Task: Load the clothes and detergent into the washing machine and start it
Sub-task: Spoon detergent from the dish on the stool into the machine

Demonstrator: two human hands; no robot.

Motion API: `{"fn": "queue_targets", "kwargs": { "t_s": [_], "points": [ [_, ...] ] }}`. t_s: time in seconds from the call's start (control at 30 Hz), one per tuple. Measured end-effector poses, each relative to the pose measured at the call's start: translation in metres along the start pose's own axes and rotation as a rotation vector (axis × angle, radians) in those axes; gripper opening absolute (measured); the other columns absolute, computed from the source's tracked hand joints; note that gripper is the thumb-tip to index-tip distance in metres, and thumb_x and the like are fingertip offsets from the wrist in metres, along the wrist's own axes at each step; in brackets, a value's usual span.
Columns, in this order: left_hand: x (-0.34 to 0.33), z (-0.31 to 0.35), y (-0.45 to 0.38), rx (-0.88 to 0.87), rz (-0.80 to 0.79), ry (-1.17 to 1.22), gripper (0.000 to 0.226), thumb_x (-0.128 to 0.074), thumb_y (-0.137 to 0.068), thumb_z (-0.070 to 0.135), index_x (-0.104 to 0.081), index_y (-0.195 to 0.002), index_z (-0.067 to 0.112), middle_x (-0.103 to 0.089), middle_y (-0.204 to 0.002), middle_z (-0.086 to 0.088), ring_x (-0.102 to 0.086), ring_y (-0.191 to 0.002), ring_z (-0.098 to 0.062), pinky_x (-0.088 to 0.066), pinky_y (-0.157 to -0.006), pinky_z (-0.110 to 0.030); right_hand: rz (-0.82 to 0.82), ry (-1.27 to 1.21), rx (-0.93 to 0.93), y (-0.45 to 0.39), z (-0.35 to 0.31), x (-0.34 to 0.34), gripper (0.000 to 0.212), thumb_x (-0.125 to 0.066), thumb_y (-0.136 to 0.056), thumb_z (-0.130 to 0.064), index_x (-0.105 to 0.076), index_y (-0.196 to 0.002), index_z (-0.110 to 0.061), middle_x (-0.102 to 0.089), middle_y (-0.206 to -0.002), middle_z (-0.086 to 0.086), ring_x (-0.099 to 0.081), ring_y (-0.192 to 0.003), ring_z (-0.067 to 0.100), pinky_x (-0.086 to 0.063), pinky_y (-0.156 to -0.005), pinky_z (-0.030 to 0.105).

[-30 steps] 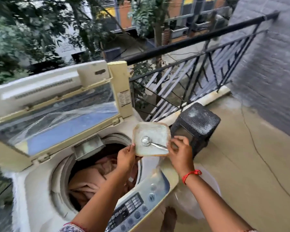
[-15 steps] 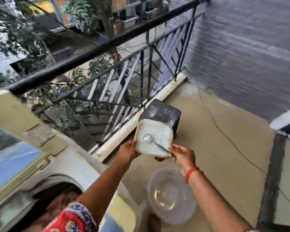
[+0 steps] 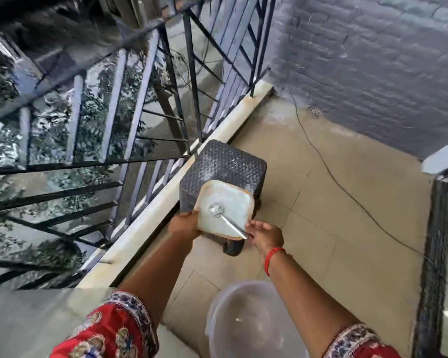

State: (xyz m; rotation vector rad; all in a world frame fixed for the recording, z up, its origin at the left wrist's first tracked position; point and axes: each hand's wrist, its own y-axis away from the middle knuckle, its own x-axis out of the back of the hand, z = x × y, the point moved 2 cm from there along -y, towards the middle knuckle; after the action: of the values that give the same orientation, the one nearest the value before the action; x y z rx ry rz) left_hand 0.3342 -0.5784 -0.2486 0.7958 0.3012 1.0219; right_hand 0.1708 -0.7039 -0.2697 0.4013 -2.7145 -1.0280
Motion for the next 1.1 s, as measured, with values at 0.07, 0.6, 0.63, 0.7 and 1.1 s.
{"fn": "queue_targets", "kwargs": {
  "t_s": [0.07,0.6,0.63,0.7,1.1],
  "points": [
    [-0.010,-0.009,-0.039,0.022,0.002,-0.048,0.027,-0.067,-0.072,0.032,-0.067,-0.092,0.013,-0.069,-0.110,-0.017,-0.068,-0.102,-0.033,-0.057,-0.088,-0.048,0.017,0.019,0.007,-0.036,0.009,-0.010,0.024,-0.078,-0.074,0.000,-0.065,-0.065,-0.018,-0.070,-0.078,0.010,-0.062,-0.071,0.020,-0.056,-0.078,0.040],
    [-0.061,-0.020,-0.134,-0.083,0.137,-0.280,0.045,-0.062,-0.086,0.039,-0.061,-0.118,0.007,-0.064,-0.113,-0.014,-0.060,-0.103,-0.032,-0.050,-0.096,-0.044,0.086,0.150,0.070,-0.179,0.042,-0.056,0.029,-0.077,-0.072,-0.003,-0.060,-0.059,-0.022,-0.066,-0.068,0.001,-0.064,-0.073,0.020,-0.057,-0.085,0.046],
    [-0.065,-0.019,-0.136,-0.078,0.117,-0.246,0.044,-0.063,-0.086,0.038,-0.060,-0.118,0.008,-0.062,-0.111,-0.010,-0.060,-0.101,-0.029,-0.050,-0.096,-0.043,0.099,0.154,0.083,-0.185,0.043,-0.056,0.027,-0.077,-0.072,-0.004,-0.061,-0.059,-0.022,-0.067,-0.068,0.000,-0.064,-0.073,0.020,-0.057,-0.085,0.046],
    [-0.070,-0.019,-0.143,-0.082,0.076,-0.197,0.044,-0.064,-0.084,0.037,-0.057,-0.116,0.007,-0.064,-0.115,-0.014,-0.062,-0.102,-0.031,-0.050,-0.097,-0.044,0.131,0.201,0.116,-0.187,0.040,-0.057,0.019,-0.076,-0.072,-0.007,-0.065,-0.063,-0.020,-0.072,-0.077,0.004,-0.065,-0.076,0.018,-0.056,-0.089,0.043],
    [-0.076,-0.011,-0.124,-0.419,-0.143,-0.923,0.081,-0.048,-0.094,0.009,0.010,-0.150,0.000,0.014,-0.159,-0.020,0.015,-0.147,-0.035,0.002,-0.119,-0.042,0.116,1.007,0.833,-0.127,-0.007,-0.045,0.028,-0.046,-0.096,-0.010,-0.066,-0.114,-0.002,-0.068,-0.107,0.021,-0.064,-0.099,0.036,-0.053,-0.084,0.038]
  ]
}}
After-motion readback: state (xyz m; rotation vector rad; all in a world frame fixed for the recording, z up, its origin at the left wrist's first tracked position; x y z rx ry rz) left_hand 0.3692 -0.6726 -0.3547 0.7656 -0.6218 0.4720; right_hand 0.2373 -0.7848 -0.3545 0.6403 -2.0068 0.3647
